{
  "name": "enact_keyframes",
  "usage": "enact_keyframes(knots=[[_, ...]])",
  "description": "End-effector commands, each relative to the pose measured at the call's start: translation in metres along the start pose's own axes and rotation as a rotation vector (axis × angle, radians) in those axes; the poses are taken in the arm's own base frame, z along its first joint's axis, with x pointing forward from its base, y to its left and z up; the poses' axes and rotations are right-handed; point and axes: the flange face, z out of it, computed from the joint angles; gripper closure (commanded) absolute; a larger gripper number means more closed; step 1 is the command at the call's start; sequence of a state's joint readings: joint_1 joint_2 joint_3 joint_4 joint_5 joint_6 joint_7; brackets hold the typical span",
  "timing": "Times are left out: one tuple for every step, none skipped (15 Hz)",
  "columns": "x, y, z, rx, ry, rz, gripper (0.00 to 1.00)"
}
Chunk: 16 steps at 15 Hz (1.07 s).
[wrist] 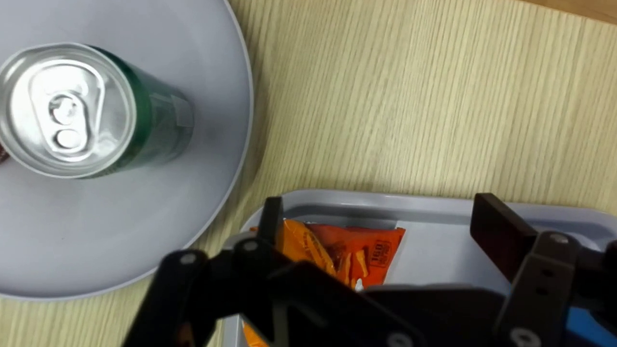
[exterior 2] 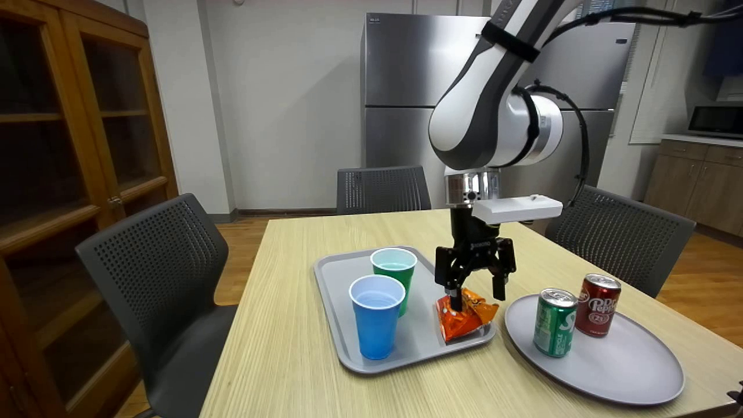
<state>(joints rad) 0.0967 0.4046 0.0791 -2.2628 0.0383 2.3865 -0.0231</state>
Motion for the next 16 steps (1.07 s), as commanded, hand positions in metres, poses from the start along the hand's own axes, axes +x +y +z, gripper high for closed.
enact_keyframes(knots=[[0.02, 0.006, 0.005, -0.012, 0.002, -0.022, 0.0], [0.023, 0.007, 0.005, -0.014, 0.003, -0.024, 0.0], [0.026, 0.008, 0.004, -0.016, 0.006, -0.027, 0.0], [0.029, 0.009, 0.003, -0.021, 0.009, -0.028, 0.0], [0.033, 0.011, 0.004, -0.024, 0.01, -0.031, 0.0], [0.037, 0.012, 0.004, -0.027, 0.01, -0.033, 0.0], [0.039, 0.014, 0.004, -0.032, 0.011, -0.037, 0.0], [0.042, 0.015, 0.004, -0.035, 0.014, -0.039, 0.0], [0.044, 0.016, 0.004, -0.037, 0.015, -0.04, 0.0], [0.047, 0.017, 0.005, -0.037, 0.016, -0.041, 0.0], [0.049, 0.018, 0.005, -0.036, 0.017, -0.041, 0.0], [0.05, 0.018, 0.006, -0.035, 0.017, -0.042, 0.0], [0.052, 0.018, 0.007, -0.037, 0.017, -0.043, 0.0], [0.054, 0.019, 0.009, -0.037, 0.017, -0.042, 0.0], [0.056, 0.019, 0.01, -0.035, 0.016, -0.042, 0.0], [0.057, 0.019, 0.011, -0.035, 0.015, -0.042, 0.0]])
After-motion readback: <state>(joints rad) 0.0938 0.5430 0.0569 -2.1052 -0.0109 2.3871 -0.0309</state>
